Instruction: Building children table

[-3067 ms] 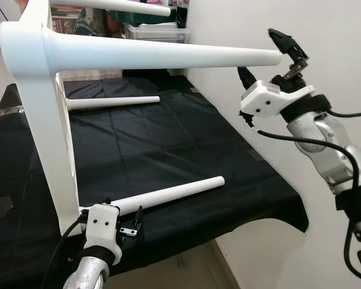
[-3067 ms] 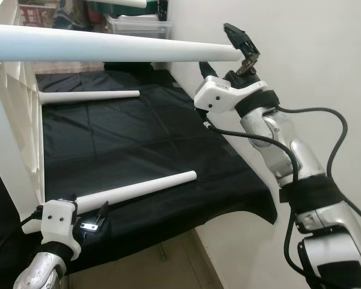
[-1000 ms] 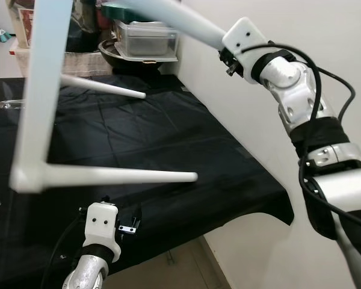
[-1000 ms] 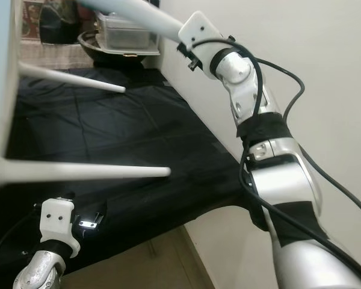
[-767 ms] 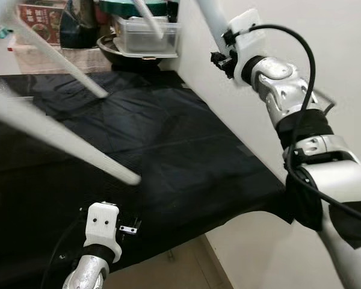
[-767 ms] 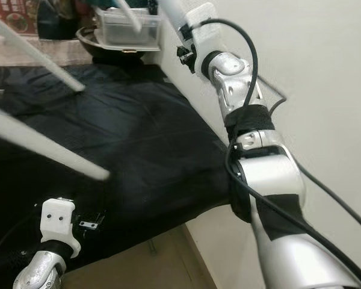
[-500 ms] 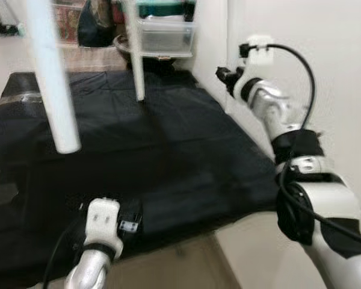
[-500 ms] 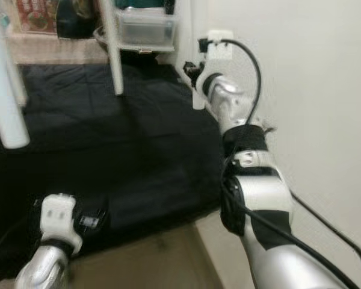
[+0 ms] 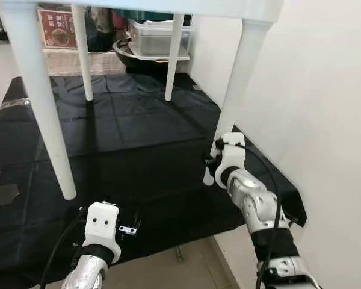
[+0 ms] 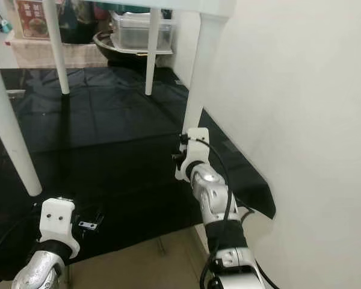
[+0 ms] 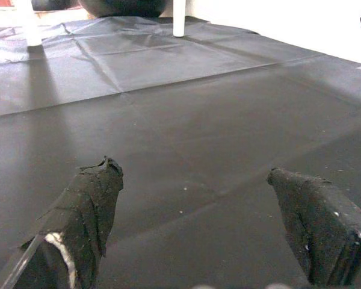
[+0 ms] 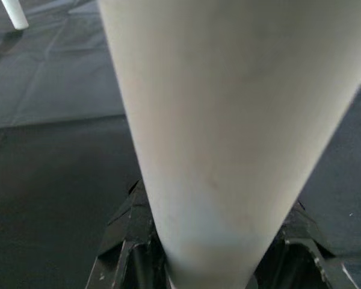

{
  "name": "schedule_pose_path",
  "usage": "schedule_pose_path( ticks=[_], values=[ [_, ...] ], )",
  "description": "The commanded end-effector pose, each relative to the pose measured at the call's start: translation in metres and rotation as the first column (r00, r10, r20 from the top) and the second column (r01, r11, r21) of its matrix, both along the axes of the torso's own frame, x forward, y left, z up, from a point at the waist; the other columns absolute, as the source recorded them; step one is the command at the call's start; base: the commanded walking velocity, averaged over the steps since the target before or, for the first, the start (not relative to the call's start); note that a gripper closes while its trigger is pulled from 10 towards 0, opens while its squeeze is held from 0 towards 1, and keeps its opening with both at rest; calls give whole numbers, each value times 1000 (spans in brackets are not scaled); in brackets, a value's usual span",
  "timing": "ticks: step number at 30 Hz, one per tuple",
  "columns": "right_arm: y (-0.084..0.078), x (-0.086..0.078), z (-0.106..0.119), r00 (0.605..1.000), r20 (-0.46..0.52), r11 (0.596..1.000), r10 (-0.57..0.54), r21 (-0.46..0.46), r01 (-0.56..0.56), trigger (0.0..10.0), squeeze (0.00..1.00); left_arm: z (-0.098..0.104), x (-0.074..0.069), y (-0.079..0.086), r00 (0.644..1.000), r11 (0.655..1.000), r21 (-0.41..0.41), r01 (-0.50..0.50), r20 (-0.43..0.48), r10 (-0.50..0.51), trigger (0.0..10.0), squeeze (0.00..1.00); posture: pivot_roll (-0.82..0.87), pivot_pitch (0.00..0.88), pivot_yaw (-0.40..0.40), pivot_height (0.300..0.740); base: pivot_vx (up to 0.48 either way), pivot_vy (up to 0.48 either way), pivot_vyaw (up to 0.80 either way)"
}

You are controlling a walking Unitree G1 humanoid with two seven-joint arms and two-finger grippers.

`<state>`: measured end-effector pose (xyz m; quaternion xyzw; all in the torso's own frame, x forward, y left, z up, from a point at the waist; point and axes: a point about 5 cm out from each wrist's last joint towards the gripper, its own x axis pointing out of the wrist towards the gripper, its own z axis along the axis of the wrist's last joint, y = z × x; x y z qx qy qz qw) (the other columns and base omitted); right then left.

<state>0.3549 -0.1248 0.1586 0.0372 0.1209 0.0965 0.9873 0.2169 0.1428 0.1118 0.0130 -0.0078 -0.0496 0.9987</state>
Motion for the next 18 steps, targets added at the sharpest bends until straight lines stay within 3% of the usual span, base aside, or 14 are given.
schedule_pose_path(
  ticks=[1, 2, 3, 4, 5, 9, 18],
  values=[
    [2, 2, 14, 1000, 30, 1000, -5, -11, 6, 5451, 0, -4, 0, -2, 1000, 1000, 4, 12, -20, -12, 10000, 0, 94, 0, -135, 740, 0, 0, 0],
    [3, 0, 13, 1000, 12, 1000, -17, -8, 17, 5451, 0, -4, 0, -3, 1000, 1000, 6, 12, -21, -12, 10000, 0, 101, 0, -139, 740, 0, 0, 0],
    [5, -1, 12, 1000, -1, 1000, -21, -13, 21, 10000, 0, -4, 0, -2, 1000, 1000, 7, 11, -21, -11, 10000, 0, 103, 0, -141, 740, 0, 0, 0],
    [6, -1, 11, 1000, -5, 1000, -23, -18, 23, 10000, 0, -4, 0, -2, 1000, 1000, 8, 11, -22, -11, 10000, 0, 103, 0, -141, 740, 0, 0, 0],
    [10, -4, 17, 999, 42, 1000, -12, 17, 12, 10000, 1000, -4, 1, -1, 1000, 1000, 10, 8, -22, -8, 10000, 0, 107, 0, -141, 740, 0, 0, 0],
    [10, -5, 21, 997, 77, 999, -16, 41, 13, 10000, 1000, -5, 1, -1, 1000, 1000, 10, 7, -23, -7, 10000, 0, 105, 0, -143, 740, 0, 0, 0],
    [-6, -15, 27, 989, 134, 996, -69, 71, 60, 10000, 1000, -8, -1, -2, 999, 1000, 6, 12, -31, -12, 10000, 0, 95, 0, -142, 740, 0, 0, 0]
  ],
)
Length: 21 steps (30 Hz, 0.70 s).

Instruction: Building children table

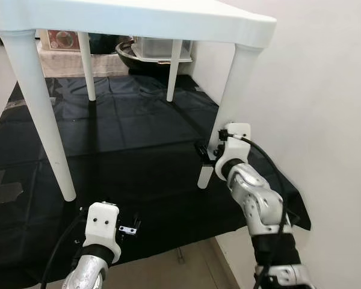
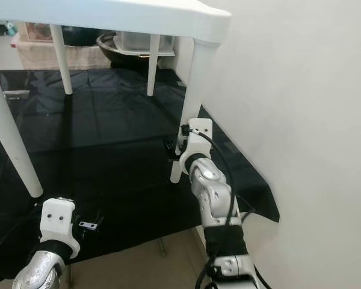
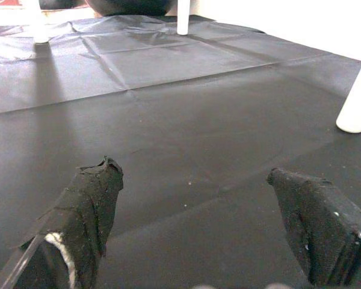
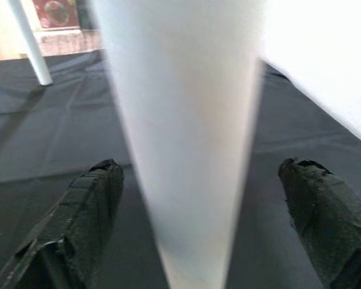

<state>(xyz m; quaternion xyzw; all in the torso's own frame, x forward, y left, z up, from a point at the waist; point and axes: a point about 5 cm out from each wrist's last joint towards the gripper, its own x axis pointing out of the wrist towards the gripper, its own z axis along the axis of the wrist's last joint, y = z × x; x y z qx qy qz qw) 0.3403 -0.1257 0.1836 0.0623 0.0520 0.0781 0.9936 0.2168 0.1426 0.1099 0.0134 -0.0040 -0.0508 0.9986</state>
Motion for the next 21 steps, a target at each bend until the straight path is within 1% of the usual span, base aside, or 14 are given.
schedule_pose_path(
  ticks=[1, 2, 3, 5, 6, 7, 8, 10, 11, 12, 14, 17, 18, 21],
  values=[
    [-12, -7, -2, 1000, -1, 1000, -26, 4, 26, 10000, 1000, -6, -2, -2, 1000, 1000, 4, 7, -24, -7, 10000, 0, 94, 0, -145, 740, 0, 0, 0],
    [-17, -13, -4, 999, -7, 999, -34, -2, 34, 10000, 1000, -6, -2, -2, 1000, 1000, 2, 5, -24, -5, 10000, 0, 94, 0, -146, 740, 0, 0, 0],
    [-24, -27, -7, 999, -10, 999, -39, -13, 39, 10000, 1000, -6, -3, -1, 1000, 1000, 0, 0, -25, 0, 10000, 0, 83, 0, -144, 740, 0, 0, 0],
    [-24, -27, -7, 999, -10, 999, -39, -13, 39, 10000, 1000, -6, -3, -1, 1000, 1000, 0, 0, -25, 0, 10000, 0, 83, 0, -144, 740, 0, 0, 0],
    [-28, -38, -9, 999, -10, 999, -36, -20, 36, 10000, 1000, -6, -4, 0, 1000, 1000, -2, -3, -25, 3, 10000, 0, 83, 0, -144, 740, 0, 0, 0],
    [-29, -45, -9, 999, -10, 999, -33, -24, 33, 10000, 1000, -6, -5, 0, 1000, 1000, -3, -5, -26, 4, 10000, 0, 83, 0, -144, 740, 0, 0, 0],
    [-29, -49, -9, 1000, -8, 999, -29, -26, 29, 10000, 1000, -6, -5, 1, 1000, 1000, -4, -6, -26, 6, 10000, 0, 74, 0, -138, 740, 0, 0, 0],
    [-29, -49, -9, 1000, -7, 999, -30, -26, 29, 10000, 1000, -6, -5, 2, 1000, 1000, -4, -6, -26, 6, 10000, 0, 74, 0, -138, 740, 0, 0, 0],
    [-24, -60, -3, 999, 32, 999, 43, -16, -42, 10000, 1000, -5, -7, 1, 1000, 1000, -7, 0, -24, 0, 10000, 0, 52, 0, -118, 740, 0, 0, 0],
    [-24, -60, -3, 999, 32, 999, 43, -16, -42, 10000, 1000, -5, -7, 1, 1000, 1000, -7, 0, -24, 0, 10000, 0, 52, 0, -118, 740, 0, 0, 0],
    [-20, -76, 2, 989, 77, 992, 126, -28, -124, 10000, 1000, -4, -9, 1, 1000, 1000, -13, 7, -22, -7, 10000, 0, 50, 0, -113, 740, 0, 0, 0],
    [-22, -80, 0, 988, 76, 989, 137, -71, -131, 10000, 1000, -3, -9, 1, 1000, 1000, -14, 9, -20, -9, 10000, 0, 54, 0, -110, 740, 0, 0, 0],
    [-23, -79, -3, 991, 63, 989, 121, -96, -115, 10000, 0, -2, -9, 1, 1000, 1000, -11, 7, -19, -7, 10000, 0, 57, 0, -112, 740, 0, 0, 0],
    [-23, -82, -7, 994, 42, 988, 99, -123, -93, 10000, 0, -1, -10, 2, 1000, 1000, -9, 4, -17, -4, 10000, 0, 60, 0, -115, 740, 0, 0, 0]
  ],
)
